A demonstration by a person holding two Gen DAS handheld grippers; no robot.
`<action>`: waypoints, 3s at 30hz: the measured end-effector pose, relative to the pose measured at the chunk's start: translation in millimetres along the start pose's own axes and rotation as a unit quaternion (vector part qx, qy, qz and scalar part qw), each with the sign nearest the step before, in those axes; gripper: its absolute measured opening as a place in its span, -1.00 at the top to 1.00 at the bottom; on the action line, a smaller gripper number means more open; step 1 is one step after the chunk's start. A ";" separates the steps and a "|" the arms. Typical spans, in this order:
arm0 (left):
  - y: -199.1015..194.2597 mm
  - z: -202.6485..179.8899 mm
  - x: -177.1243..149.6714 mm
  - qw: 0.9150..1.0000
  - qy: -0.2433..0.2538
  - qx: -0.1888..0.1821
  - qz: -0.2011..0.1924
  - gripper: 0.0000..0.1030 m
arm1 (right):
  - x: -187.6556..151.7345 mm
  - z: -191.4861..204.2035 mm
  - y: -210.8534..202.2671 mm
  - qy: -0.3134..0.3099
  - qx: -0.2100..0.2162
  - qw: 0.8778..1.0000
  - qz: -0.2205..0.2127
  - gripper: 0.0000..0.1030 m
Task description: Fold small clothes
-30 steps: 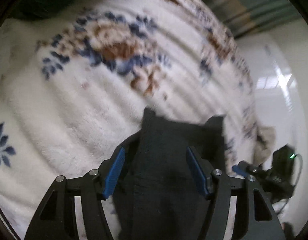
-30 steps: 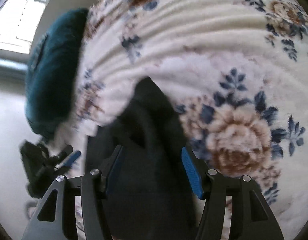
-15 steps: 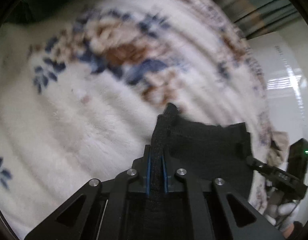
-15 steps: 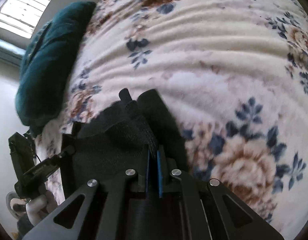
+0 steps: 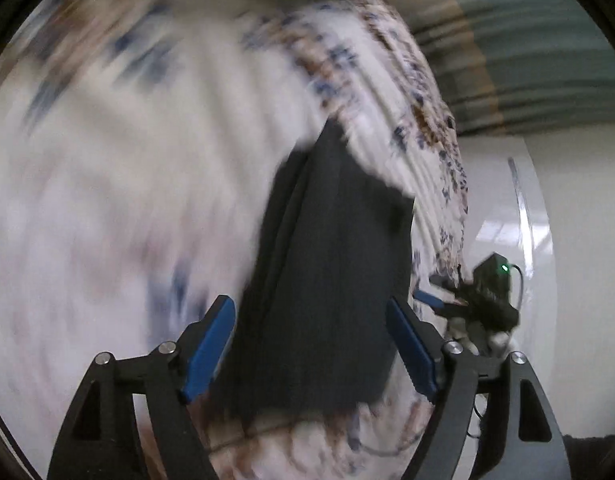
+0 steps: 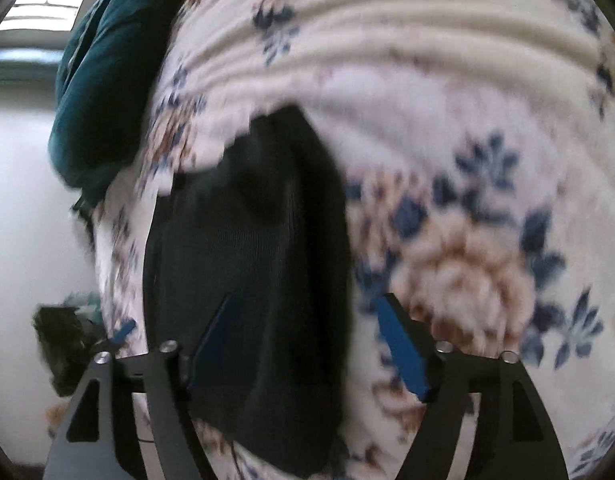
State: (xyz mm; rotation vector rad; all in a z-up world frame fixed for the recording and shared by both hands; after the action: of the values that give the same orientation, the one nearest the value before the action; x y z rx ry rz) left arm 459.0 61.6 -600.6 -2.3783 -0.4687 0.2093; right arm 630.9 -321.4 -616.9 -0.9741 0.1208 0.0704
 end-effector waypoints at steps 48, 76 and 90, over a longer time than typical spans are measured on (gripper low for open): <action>-43.3 -18.4 -80.6 0.984 0.093 0.153 -0.017 -0.25 | -319.8 23.0 35.3 0.229 0.034 0.972 -0.040 -0.13; -4.0 153.6 -153.8 0.946 -0.070 0.317 0.020 -0.99 | -108.5 42.9 42.0 -0.008 -0.137 0.989 -0.054 0.90; 53.0 69.3 26.8 0.972 0.017 0.235 -0.024 -0.08 | -75.1 31.0 59.7 -0.010 -0.194 0.980 -0.051 0.91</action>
State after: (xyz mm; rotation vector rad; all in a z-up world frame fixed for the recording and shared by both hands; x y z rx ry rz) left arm 479.4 77.2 -688.1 -1.9026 -0.4072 0.2294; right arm 551.9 -262.7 -638.7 -1.3685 0.0372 0.0085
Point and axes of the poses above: each gripper's, at about its wrist camera, not at the fingertips, and y roughly the way its jaws point, z to its left, x to its top, the point moved 8 cm from there along y, roughly the way its jaws point, and after that the axes turned 6 degrees about z, right-handed, at the moved point
